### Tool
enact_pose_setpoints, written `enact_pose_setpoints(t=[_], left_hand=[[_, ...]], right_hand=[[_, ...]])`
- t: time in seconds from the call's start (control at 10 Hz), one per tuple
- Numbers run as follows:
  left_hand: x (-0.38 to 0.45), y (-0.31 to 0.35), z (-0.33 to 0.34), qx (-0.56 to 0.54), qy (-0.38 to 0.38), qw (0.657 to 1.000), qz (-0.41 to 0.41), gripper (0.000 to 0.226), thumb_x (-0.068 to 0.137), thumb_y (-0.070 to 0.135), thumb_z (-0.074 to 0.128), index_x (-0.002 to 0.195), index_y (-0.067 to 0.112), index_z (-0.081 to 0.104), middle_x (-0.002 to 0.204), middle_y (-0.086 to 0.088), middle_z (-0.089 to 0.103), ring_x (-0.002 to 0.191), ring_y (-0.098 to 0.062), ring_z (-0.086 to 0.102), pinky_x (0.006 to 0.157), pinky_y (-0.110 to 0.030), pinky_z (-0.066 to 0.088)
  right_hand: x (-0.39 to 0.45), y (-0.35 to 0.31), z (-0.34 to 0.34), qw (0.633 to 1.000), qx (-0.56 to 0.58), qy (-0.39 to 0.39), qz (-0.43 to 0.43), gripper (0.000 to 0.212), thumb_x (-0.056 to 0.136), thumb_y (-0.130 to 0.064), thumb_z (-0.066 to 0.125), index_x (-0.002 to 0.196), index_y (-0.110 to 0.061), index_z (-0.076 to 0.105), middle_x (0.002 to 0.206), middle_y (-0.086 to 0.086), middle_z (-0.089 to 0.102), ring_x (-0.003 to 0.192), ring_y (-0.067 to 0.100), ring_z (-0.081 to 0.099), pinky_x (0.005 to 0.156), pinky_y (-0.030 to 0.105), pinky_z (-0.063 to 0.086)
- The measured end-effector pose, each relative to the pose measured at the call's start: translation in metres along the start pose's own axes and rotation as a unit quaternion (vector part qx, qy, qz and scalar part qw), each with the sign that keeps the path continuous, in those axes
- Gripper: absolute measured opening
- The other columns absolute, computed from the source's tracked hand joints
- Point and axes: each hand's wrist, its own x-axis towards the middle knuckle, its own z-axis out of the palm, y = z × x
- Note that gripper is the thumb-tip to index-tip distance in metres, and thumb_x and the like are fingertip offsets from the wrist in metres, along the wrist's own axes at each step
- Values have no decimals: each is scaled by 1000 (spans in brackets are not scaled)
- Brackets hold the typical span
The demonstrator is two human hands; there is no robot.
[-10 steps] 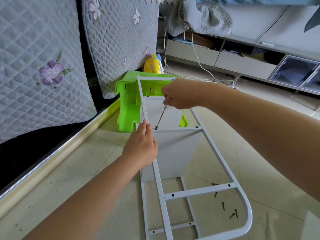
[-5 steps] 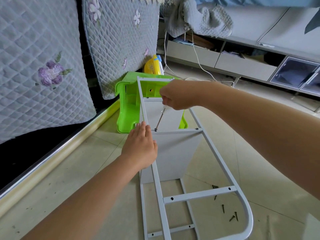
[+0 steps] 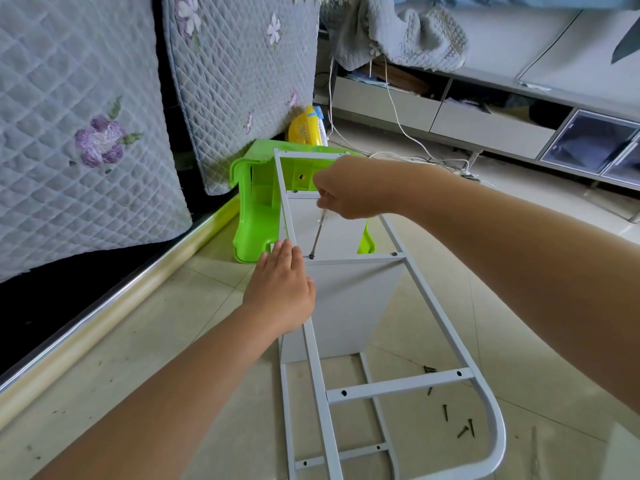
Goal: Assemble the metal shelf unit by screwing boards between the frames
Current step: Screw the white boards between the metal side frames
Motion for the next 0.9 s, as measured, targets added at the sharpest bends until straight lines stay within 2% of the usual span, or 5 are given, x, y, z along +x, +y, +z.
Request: enact_pose_setpoints(t=[0.2,0.4,0.6,0.8,0.9], left_hand=[[1,0,-1,-13,6,1000,0,56,101,24,21,147,3,-1,156,-12,-7,144,-21,-8,116,-34,-3],[-1,-1,1,-17,6,1000,3,56,101,24,20,147,2,-2,156,-12,-7,144,-22,-8,116,-34,-3],[-4,-1,1,-38,3,999,7,56,101,23,21,147,3,-2,156,-12,-9,144,-21,-9,116,-32,-4],[-4,0,2,-42,6,999,6,56,101,23,22,147,3,-1,156,-12,-7,144,-21,-8,115,-31,-3],[-5,0,4,-46,11,999,7,56,101,23,23,147,3,0,156,-12,-7,144,-21,-8,115,-31,-2]], right_hand=[[0,1,-1,997,-61,-18,51,42,101,-35,23,108,-7,55,81,2,44,103,29,51,80,35,40],[-2,-1,0,997,54,-52,5,10,95,-10,37,88,-8,31,66,2,36,57,16,32,49,27,24],[2,-4,-2,997,-65,2,29,33,101,-31,28,96,-8,52,72,-1,38,82,21,39,71,31,35],[0,-4,-3,996,-37,-63,45,37,101,-29,28,125,-4,43,125,14,51,103,30,49,83,36,39],[-4,0,-1,998,-15,-61,3,27,99,-17,35,119,-1,43,113,15,51,85,20,40,72,28,32]])
